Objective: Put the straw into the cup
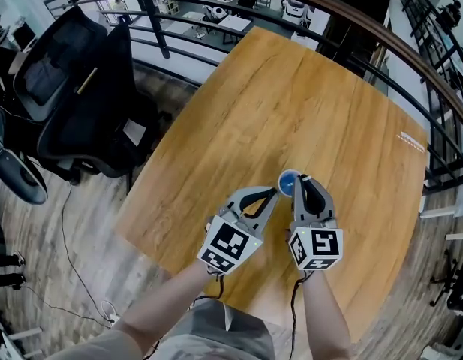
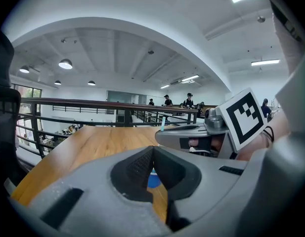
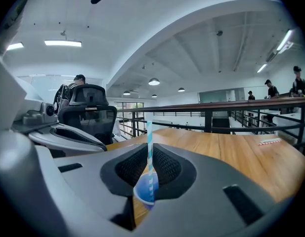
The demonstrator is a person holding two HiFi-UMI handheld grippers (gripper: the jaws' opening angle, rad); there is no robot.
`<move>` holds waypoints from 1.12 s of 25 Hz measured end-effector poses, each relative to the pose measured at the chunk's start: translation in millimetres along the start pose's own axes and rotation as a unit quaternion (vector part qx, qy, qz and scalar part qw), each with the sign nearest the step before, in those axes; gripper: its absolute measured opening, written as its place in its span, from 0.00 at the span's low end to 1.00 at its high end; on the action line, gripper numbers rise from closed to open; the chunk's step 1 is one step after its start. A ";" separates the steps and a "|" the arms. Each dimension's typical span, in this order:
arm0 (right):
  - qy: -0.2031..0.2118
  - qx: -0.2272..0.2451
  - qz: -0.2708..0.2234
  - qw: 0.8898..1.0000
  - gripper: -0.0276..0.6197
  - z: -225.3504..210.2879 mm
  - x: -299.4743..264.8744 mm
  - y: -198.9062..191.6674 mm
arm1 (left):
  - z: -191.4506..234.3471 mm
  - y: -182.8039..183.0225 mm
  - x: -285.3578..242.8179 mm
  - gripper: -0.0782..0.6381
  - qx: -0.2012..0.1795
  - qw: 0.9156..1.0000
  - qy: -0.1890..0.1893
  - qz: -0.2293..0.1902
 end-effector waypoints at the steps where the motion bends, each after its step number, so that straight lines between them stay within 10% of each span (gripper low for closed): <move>1: 0.002 0.000 0.000 1.000 0.09 0.6 1.7 0.8 | -1.6 0.8 0.6 0.13 -0.001 1.000 0.000 0.000; 28: -0.015 0.040 -0.063 0.997 0.09 3.6 135.7 173.4 | -93.2 145.4 115.0 0.13 -0.029 0.996 -0.046 -0.073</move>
Point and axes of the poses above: the fingertips, and each gripper's own axes: x backward along the fingers, z to its left, y out of its top, the point moved 5 cm from there along x, backward along the fingers, and after that the axes turned 14 degrees about x, right-handed, at the moved point
